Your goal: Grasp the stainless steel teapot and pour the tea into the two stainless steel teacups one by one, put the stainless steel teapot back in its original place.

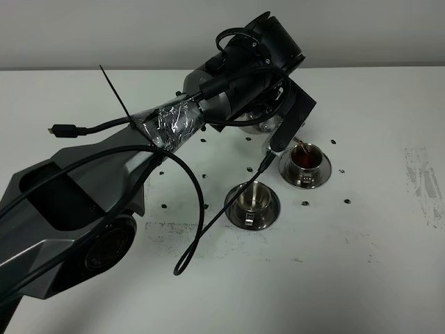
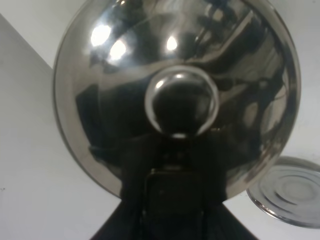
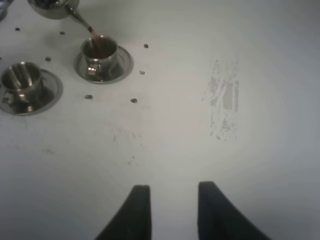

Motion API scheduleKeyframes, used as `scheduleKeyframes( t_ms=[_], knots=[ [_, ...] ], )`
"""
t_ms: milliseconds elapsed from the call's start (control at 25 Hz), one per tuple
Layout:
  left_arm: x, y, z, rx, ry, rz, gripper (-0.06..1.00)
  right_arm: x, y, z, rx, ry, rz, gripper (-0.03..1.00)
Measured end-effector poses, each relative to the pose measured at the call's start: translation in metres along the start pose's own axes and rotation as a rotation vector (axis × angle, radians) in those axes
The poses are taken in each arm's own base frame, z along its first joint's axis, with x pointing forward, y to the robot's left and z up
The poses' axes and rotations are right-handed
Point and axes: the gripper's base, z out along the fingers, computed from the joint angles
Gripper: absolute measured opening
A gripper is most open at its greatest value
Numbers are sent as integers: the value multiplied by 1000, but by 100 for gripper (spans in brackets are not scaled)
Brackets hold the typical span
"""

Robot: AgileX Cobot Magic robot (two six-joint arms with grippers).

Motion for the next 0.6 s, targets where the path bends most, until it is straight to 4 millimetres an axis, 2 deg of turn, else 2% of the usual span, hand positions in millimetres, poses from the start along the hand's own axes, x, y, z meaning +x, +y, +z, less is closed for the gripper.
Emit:
scheduleKeyframes(
  t_ms=[600],
  knots=[
    [0, 0, 0, -1, -2, 0, 20, 0, 0, 0, 0, 0, 0, 23]
  ],
)
